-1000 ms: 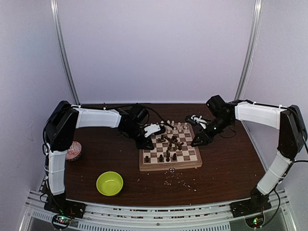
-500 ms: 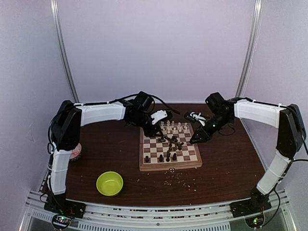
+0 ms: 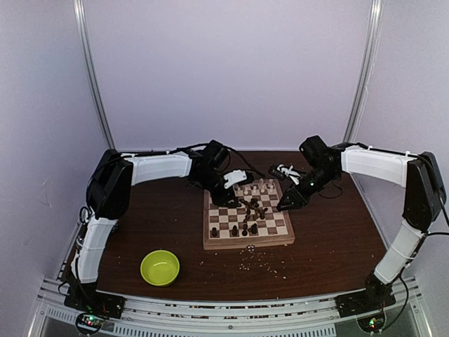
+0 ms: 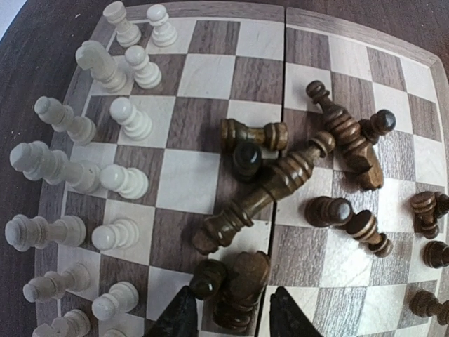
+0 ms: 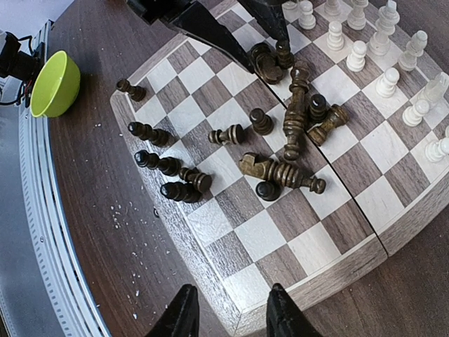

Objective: Set up the chess pieces on the board
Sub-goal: Pick up the knight from the chessboard, then pass from the left arm to the right, then place the knight at b8.

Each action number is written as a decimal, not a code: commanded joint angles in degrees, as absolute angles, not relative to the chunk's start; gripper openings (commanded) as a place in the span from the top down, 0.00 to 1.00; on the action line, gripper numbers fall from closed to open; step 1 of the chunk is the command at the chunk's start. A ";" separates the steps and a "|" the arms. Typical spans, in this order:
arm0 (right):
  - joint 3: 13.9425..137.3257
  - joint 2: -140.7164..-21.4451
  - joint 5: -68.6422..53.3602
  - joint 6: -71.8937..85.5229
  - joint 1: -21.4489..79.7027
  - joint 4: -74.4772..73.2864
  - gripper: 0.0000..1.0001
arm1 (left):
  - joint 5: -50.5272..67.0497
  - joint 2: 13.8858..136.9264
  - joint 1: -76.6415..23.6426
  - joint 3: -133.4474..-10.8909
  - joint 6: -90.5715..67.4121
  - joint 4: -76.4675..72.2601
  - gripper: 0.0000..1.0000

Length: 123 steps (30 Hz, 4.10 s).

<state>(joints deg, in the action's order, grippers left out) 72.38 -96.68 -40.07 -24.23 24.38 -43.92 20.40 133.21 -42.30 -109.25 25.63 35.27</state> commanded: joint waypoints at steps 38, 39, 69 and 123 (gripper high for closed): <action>79.05 -96.21 -43.78 -21.19 24.07 -49.01 0.66 | 24.68 120.30 -42.05 -98.21 22.14 31.69 0.82; 80.35 -96.49 -43.89 -20.57 24.08 -49.67 0.66 | 25.26 118.94 -42.08 -97.39 21.08 30.39 0.82; 92.64 -106.87 -71.31 12.39 25.33 -38.55 0.63 | 22.77 107.04 -48.25 -90.92 9.38 12.31 0.82; 71.75 -96.82 -13.40 -28.82 40.96 -46.12 0.95 | 6.73 95.42 -43.77 -69.00 -7.16 4.75 0.60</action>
